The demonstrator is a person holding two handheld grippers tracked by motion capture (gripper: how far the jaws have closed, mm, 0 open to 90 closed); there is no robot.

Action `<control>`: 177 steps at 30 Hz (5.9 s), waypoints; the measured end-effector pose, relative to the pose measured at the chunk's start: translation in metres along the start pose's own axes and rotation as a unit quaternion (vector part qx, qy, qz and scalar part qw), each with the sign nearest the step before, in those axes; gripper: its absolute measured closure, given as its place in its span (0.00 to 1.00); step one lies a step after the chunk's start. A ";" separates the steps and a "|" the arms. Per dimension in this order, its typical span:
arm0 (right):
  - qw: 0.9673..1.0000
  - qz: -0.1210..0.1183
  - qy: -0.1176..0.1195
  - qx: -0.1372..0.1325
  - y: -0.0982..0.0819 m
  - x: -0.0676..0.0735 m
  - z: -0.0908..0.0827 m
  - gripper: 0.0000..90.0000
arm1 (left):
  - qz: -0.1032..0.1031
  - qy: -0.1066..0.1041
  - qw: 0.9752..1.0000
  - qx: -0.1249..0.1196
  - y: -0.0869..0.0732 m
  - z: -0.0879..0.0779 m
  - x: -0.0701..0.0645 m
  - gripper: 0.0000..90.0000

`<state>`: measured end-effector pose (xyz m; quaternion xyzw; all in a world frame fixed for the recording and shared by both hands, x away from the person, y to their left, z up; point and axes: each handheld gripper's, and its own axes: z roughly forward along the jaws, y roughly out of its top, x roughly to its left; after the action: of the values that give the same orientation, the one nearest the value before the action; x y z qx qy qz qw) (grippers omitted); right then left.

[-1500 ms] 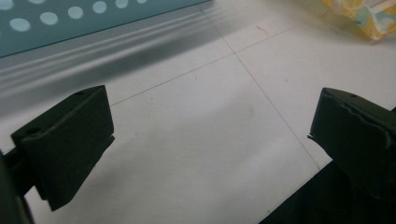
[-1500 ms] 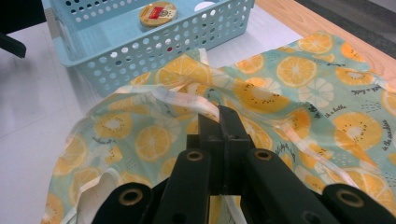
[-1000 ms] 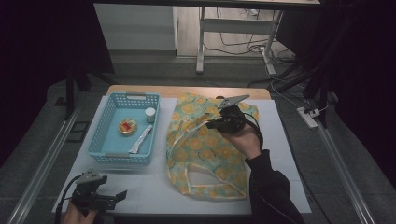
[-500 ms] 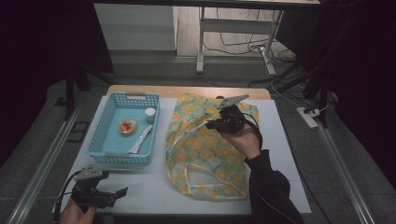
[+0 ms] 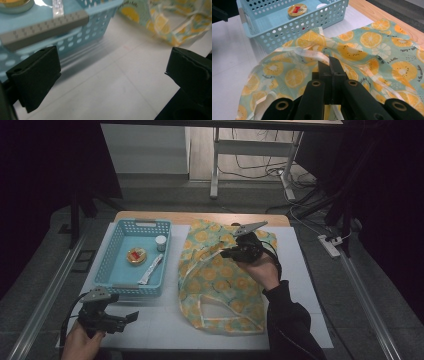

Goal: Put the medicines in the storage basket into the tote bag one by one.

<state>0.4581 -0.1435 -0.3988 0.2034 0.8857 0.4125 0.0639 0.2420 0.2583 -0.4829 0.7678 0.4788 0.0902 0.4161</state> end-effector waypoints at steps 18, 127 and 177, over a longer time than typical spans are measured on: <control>1.000 -0.004 0.000 -0.002 0.000 0.001 0.000 1.00 | 0.002 0.007 1.000 -0.003 0.034 0.013 0.020 0.00; 1.000 -0.012 0.000 -0.011 0.001 0.001 -0.004 1.00 | -0.076 0.139 0.965 0.210 0.129 0.138 0.152 0.23; 1.000 -0.006 -0.004 -0.013 0.000 0.000 0.000 1.00 | 0.041 0.026 0.991 0.124 0.150 0.069 0.067 0.23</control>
<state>0.4579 -0.1436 -0.3992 0.1989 0.8810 0.4232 0.0722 0.4133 0.2449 -0.4355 0.8299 0.4648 0.0668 0.3012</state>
